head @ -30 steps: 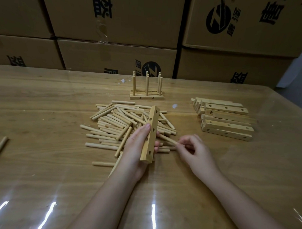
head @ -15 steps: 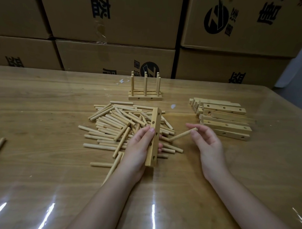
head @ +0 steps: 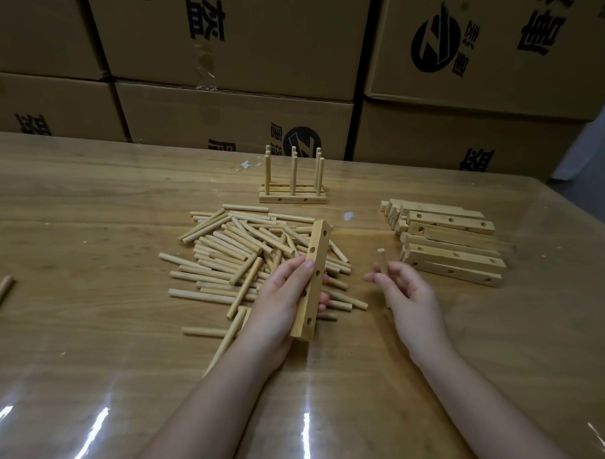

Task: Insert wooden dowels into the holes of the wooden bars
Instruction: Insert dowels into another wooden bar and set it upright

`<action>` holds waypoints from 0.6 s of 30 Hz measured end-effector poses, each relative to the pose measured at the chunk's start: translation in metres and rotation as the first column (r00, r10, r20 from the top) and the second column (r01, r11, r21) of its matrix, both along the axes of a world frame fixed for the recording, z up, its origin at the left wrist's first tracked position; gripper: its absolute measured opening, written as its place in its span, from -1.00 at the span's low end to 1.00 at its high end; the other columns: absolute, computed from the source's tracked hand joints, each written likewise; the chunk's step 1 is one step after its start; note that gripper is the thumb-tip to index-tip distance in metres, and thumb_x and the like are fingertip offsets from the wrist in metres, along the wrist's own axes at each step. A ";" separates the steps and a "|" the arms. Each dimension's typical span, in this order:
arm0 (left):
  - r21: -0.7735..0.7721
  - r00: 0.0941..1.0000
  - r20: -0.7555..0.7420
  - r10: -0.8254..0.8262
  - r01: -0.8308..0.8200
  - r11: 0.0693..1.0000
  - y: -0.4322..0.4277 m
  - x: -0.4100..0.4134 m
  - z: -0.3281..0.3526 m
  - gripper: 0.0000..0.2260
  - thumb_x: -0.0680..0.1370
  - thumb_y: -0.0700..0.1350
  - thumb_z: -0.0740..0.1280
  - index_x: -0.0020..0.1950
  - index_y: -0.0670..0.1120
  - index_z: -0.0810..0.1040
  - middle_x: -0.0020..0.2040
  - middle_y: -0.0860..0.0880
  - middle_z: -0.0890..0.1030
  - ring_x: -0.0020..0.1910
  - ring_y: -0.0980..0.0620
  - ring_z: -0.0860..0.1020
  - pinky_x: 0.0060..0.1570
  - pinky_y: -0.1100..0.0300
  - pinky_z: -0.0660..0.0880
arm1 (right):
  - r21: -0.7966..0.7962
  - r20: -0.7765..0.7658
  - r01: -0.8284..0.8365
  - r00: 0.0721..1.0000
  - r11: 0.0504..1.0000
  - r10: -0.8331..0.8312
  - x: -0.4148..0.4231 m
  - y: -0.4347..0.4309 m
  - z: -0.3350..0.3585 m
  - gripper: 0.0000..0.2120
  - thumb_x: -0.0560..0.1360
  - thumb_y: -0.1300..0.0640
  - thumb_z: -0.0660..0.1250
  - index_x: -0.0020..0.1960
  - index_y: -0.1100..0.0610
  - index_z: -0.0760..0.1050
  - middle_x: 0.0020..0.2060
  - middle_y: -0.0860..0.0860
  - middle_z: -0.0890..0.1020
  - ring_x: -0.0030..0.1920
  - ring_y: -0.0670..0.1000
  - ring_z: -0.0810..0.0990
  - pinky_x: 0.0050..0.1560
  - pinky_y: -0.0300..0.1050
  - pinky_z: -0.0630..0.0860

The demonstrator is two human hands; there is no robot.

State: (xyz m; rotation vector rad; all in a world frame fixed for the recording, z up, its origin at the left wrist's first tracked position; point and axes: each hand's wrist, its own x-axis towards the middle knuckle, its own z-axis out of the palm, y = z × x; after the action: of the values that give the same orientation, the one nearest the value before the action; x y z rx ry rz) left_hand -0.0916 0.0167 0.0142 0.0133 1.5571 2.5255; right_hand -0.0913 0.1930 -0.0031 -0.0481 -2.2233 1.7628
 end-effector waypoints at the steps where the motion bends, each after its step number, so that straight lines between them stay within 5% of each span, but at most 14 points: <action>1: 0.003 1.000 0.001 0.002 -0.002 1.000 0.000 0.000 0.000 -0.79 0.55 -0.10 0.28 0.15 -0.13 0.53 -0.22 -0.06 0.65 -0.38 0.08 0.57 -0.37 0.25 0.53 | 0.011 -0.007 0.007 1.000 1.000 -0.007 0.000 0.000 0.000 -0.83 0.54 0.12 0.27 -0.04 -0.15 0.53 -0.10 -0.24 0.65 0.01 -0.26 0.55 -0.06 -0.35 0.38; 4: 0.008 1.000 0.000 0.006 -0.006 1.000 0.001 0.001 0.001 -0.81 0.57 -0.12 0.26 0.15 -0.14 0.53 -0.24 -0.06 0.65 -0.39 0.08 0.56 -0.39 0.26 0.52 | 0.008 -0.068 0.086 0.994 0.996 -0.085 0.001 0.003 0.002 -0.82 0.51 0.10 0.31 0.00 -0.17 0.57 -0.05 -0.17 0.57 -0.01 -0.20 0.50 -0.03 -0.36 0.42; 9: 0.001 1.000 0.000 0.007 -0.007 1.000 0.001 0.001 0.002 -0.84 0.57 -0.13 0.25 0.12 -0.12 0.53 -0.26 -0.05 0.65 -0.41 0.09 0.56 -0.40 0.27 0.52 | -0.226 -0.017 0.038 0.999 0.973 -0.043 0.002 0.004 0.006 -0.86 0.52 0.17 0.29 -0.01 -0.02 0.57 -0.31 -0.15 0.63 -0.29 -0.22 0.53 -0.29 -0.34 0.47; 18: -0.012 1.000 0.000 -0.002 0.002 1.000 0.002 -0.001 -0.002 -0.83 0.56 -0.11 0.27 0.12 -0.11 0.54 -0.26 -0.05 0.65 -0.40 0.09 0.56 -0.41 0.27 0.51 | -0.439 0.008 -0.023 1.000 0.898 0.030 0.002 0.008 0.012 -0.86 0.47 0.21 0.33 0.02 0.16 0.55 -0.14 0.09 0.69 -0.28 -0.08 0.60 -0.37 -0.29 0.50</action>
State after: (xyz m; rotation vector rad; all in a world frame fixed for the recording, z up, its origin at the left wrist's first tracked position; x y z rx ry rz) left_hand -0.0925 0.0182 0.0126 0.0138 1.5713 2.5145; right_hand -0.0898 0.2013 0.0090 -0.1290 -1.7945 2.2505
